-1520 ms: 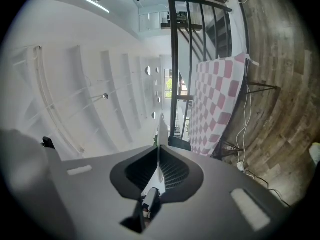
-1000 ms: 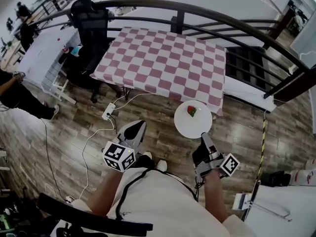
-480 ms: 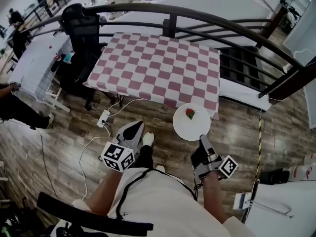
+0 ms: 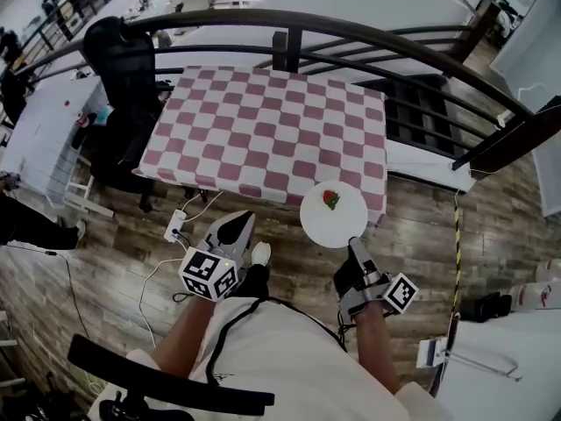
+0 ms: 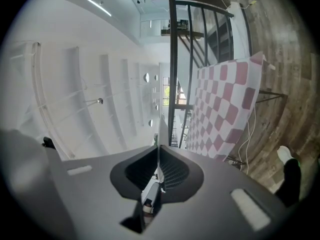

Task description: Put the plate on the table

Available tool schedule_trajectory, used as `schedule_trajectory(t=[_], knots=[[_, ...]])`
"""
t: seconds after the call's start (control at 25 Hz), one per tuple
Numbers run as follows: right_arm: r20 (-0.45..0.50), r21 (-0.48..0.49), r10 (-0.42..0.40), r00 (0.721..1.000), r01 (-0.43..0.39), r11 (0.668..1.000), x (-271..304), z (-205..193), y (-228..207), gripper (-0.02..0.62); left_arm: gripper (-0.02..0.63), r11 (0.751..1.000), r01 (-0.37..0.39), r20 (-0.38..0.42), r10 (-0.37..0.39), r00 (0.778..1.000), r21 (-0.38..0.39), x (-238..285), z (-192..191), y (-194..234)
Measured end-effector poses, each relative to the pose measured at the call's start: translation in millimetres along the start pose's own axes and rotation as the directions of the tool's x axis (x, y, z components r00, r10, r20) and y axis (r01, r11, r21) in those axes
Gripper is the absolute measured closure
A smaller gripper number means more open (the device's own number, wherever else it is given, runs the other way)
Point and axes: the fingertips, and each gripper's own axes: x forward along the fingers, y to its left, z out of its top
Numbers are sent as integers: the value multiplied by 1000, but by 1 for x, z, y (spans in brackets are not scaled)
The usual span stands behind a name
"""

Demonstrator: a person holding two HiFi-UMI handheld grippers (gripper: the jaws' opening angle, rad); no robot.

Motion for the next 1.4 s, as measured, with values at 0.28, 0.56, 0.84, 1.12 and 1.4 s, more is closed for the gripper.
schedule_trajectory(t=[0.28,0.56,0.84,1.12,1.4], knots=[[-6,-10,-15,1000,15,1000,68,18,-4,574,603,1000,19,-3,-19,1000,-3,51,26,48],[20,-13,-20,1000,21,1000,130,40,-5,574,603,999,39,-23,-39,999,-4,94,49,98],[74,-13,-24,997,25,1000,187,62,-9,575,603,996,88,-33,-88,996,1,144,73,145],[117,-11,-43,992,45,999,237,77,-22,575,603,992,126,-48,-127,991,-5,184,85,190],[131,-2,-58,990,58,998,271,85,-32,574,603,991,133,-56,-134,989,-14,206,92,222]])
